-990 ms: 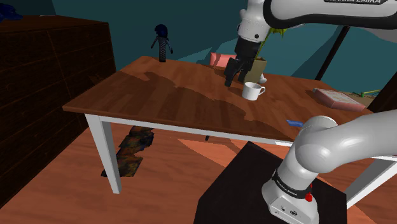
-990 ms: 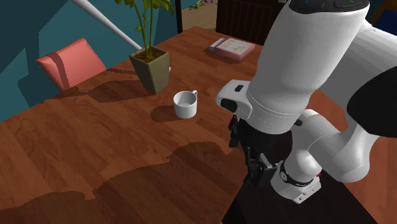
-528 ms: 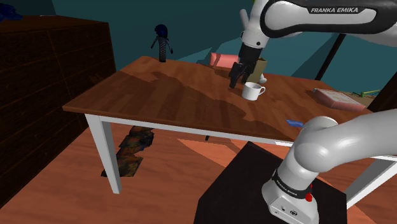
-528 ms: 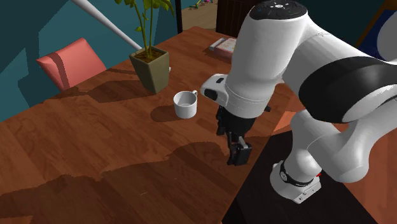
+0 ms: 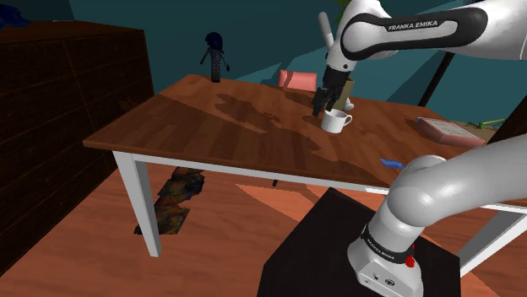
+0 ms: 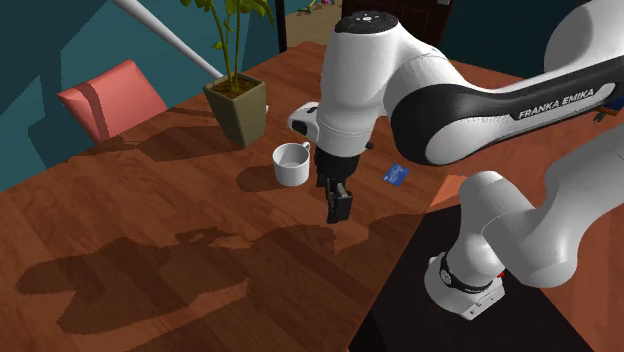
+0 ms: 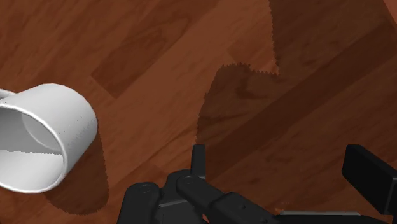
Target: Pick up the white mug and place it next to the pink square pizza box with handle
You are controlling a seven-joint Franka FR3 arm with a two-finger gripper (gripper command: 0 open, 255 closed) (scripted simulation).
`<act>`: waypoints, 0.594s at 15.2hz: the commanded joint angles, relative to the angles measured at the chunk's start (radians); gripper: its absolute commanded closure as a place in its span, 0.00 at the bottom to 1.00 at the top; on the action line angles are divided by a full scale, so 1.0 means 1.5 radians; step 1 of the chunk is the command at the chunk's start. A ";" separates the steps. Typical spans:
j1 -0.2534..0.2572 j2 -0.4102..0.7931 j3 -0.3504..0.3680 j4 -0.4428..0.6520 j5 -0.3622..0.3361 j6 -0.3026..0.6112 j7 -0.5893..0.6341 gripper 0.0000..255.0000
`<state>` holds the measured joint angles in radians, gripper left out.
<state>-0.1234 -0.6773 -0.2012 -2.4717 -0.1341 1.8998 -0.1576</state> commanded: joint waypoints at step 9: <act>-0.033 0.161 -0.134 0.069 -0.034 0.106 -0.136 0.00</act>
<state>-0.1700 -0.4604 -0.3842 -2.3711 -0.1838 2.0339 -0.3428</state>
